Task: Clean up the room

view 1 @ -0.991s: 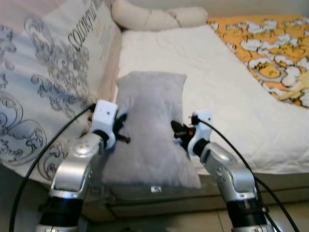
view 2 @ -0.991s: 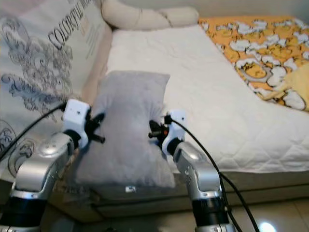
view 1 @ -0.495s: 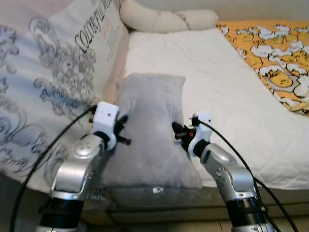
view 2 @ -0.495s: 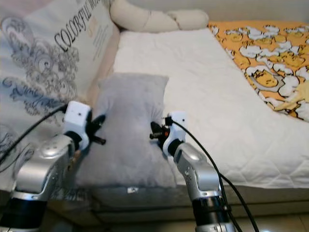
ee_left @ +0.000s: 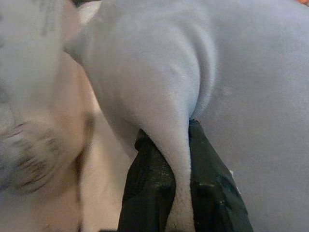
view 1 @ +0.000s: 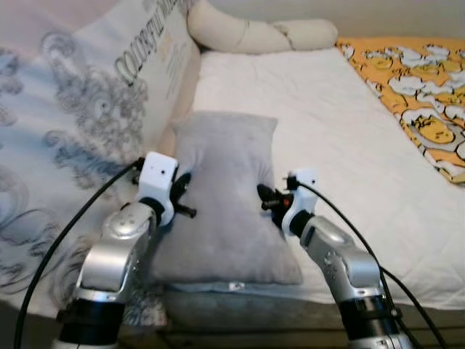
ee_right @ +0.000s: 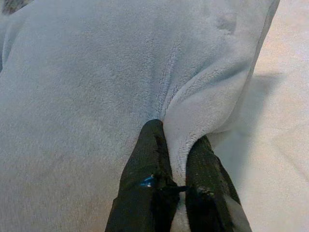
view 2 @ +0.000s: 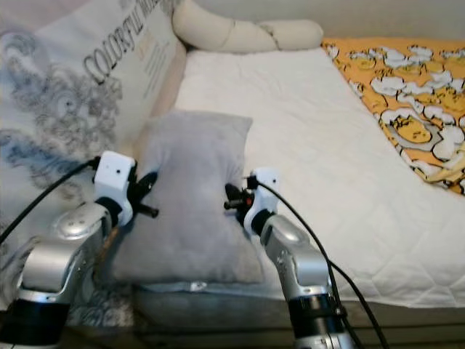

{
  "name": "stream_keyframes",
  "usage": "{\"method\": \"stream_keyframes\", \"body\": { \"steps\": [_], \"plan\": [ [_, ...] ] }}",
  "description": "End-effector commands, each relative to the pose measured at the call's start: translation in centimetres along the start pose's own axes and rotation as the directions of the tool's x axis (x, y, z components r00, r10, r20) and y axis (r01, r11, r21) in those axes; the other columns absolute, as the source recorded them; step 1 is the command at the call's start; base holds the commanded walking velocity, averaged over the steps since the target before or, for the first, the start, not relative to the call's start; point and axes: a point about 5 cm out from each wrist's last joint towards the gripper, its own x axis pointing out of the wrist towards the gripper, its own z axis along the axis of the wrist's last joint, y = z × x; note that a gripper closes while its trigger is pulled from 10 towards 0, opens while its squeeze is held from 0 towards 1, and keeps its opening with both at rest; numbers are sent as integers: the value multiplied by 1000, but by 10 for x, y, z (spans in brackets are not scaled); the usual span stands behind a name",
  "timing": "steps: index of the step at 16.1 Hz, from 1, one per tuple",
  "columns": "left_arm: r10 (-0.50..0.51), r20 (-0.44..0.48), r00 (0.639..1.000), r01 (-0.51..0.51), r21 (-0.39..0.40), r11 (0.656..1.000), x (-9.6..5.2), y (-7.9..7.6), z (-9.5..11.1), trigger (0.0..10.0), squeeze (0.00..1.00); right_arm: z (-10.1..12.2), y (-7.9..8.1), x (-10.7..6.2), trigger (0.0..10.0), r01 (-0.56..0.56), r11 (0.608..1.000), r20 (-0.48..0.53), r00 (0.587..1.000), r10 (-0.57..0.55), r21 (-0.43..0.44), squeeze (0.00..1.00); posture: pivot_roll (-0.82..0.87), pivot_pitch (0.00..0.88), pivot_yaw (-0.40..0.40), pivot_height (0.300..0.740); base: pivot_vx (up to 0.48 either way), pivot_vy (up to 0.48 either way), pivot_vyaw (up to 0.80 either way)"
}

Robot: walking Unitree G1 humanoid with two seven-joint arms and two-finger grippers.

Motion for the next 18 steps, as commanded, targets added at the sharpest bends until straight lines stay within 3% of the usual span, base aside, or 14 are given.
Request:
{"method": "stream_keyframes", "body": {
  "steps": [1,8,10,11,15,18],
  "plan": [
    [-24,49,999,23,18,1000,3,-6,14,10000,0,7,-4,-3,10000,5,1000,37,999,-6,27,0,20,0,31,740,334,0,0],
    [-51,57,997,48,52,998,5,-4,16,10000,0,2,-4,-6,10000,11,994,39,999,-16,108,0,7,0,62,740,276,0,0],
    [-58,40,998,53,106,993,10,-5,16,10000,0,2,-6,-8,10000,10,997,45,999,-13,71,0,-1,0,74,740,0,0,0],
    [-54,43,998,48,130,990,15,-4,19,10000,0,2,-10,-10,10000,26,997,49,998,-30,73,1000,7,0,70,740,0,0,0],
    [-85,54,995,73,207,976,36,-1,26,10000,0,2,-27,-13,10000,132,987,65,988,-138,96,1000,0,0,59,740,0,0,0],
    [-93,40,995,79,262,962,57,1,28,10000,0,-1,-33,-18,10000,148,984,67,986,-155,95,1000,-15,0,63,740,0,0,0]
  ]
}}
